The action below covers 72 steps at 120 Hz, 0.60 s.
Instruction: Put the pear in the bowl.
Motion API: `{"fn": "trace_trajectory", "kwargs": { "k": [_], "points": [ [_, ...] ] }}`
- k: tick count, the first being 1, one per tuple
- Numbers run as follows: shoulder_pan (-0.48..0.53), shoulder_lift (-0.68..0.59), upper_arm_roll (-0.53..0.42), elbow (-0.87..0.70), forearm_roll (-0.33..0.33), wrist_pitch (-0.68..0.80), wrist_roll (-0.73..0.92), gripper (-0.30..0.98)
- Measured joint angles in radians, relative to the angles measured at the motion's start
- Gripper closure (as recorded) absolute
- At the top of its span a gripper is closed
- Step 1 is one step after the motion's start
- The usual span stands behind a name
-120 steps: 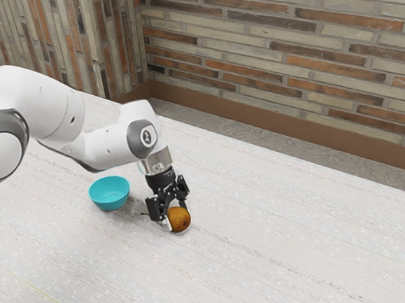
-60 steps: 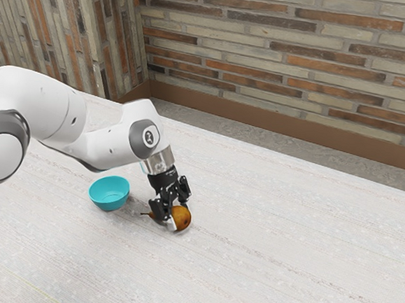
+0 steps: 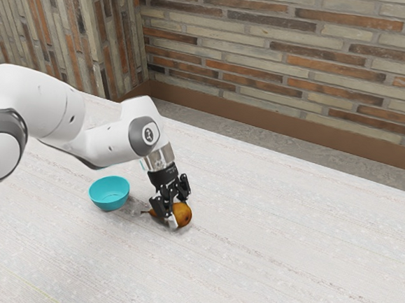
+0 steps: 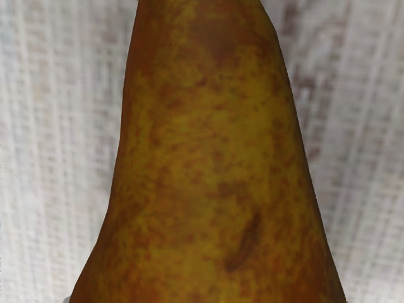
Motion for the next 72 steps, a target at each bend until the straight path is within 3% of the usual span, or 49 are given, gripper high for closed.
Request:
{"fn": "trace_trajectory", "kwargs": {
  "k": [31, 53, 72],
  "points": [
    [0.012, -0.109, 0.02, -0.01, 0.058, -0.004, -0.005, 0.27],
    [0.166, -0.207, 0.026, -0.097, 0.104, -0.015, -0.002, 0.28],
    [0.234, -0.297, 0.025, -0.195, 0.115, -0.025, 0.005, 0.28]
  ]
}}
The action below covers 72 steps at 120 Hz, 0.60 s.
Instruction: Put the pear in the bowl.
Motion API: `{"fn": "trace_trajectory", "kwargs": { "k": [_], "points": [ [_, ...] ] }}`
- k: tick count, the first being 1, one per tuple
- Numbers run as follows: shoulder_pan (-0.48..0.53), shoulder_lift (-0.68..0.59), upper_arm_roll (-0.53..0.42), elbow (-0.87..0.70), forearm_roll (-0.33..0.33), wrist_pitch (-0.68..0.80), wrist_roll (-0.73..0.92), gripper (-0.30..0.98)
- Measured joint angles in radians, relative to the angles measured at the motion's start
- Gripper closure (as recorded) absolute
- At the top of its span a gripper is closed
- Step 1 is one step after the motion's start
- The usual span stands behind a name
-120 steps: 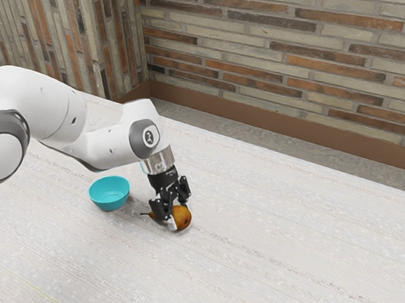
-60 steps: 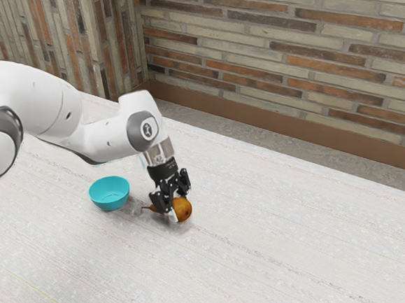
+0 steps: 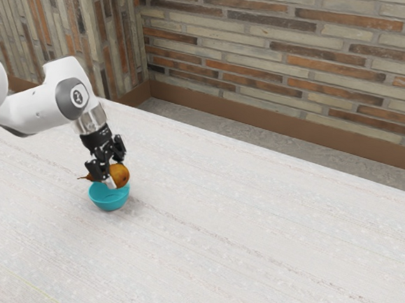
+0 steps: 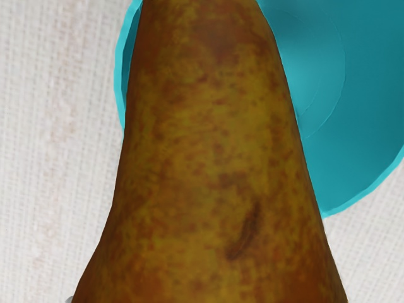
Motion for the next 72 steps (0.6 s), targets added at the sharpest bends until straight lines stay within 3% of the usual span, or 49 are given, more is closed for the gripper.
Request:
{"fn": "trace_trajectory", "kwargs": {
  "k": [27, 72],
  "points": [
    [0.042, -0.04, -0.002, -0.046, 0.004, -0.006, 0.01, 0.28],
    [0.069, 0.058, -0.007, 0.039, 0.001, -0.009, 0.038, 0.27]
  ]
}}
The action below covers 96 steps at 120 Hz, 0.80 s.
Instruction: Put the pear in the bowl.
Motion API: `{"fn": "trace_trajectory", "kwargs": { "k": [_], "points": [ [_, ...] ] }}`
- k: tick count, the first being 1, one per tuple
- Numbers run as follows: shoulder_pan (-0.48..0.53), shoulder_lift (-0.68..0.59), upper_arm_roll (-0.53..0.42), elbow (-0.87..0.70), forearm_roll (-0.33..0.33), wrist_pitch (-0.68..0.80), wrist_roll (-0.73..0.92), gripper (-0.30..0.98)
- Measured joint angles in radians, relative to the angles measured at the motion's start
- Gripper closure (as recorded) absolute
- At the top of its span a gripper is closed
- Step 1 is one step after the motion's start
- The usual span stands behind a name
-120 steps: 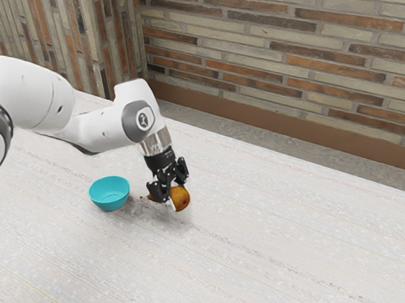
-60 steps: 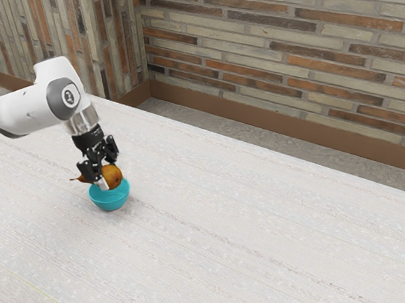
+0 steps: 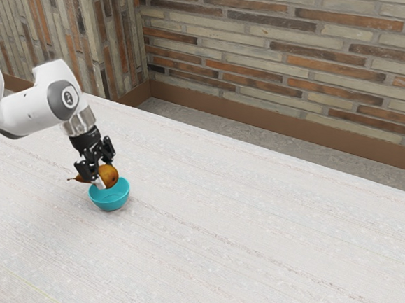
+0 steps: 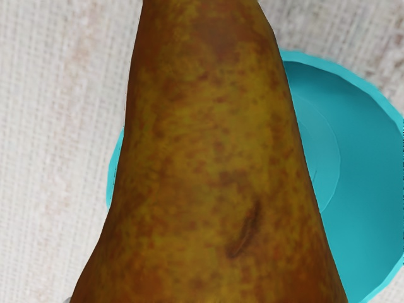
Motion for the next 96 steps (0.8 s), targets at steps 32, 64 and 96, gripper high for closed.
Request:
{"fn": "trace_trajectory", "kwargs": {
  "k": [32, 64, 96],
  "points": [
    [0.003, 0.011, -0.002, 0.01, 0.001, 0.0, 0.027, 0.1],
    [-0.033, -0.154, 0.009, 0.025, 0.078, -0.078, 0.1, 0.03],
    [-0.092, -0.232, 0.002, 0.28, 0.305, -0.281, 0.344, 0.01]
  ]
}}
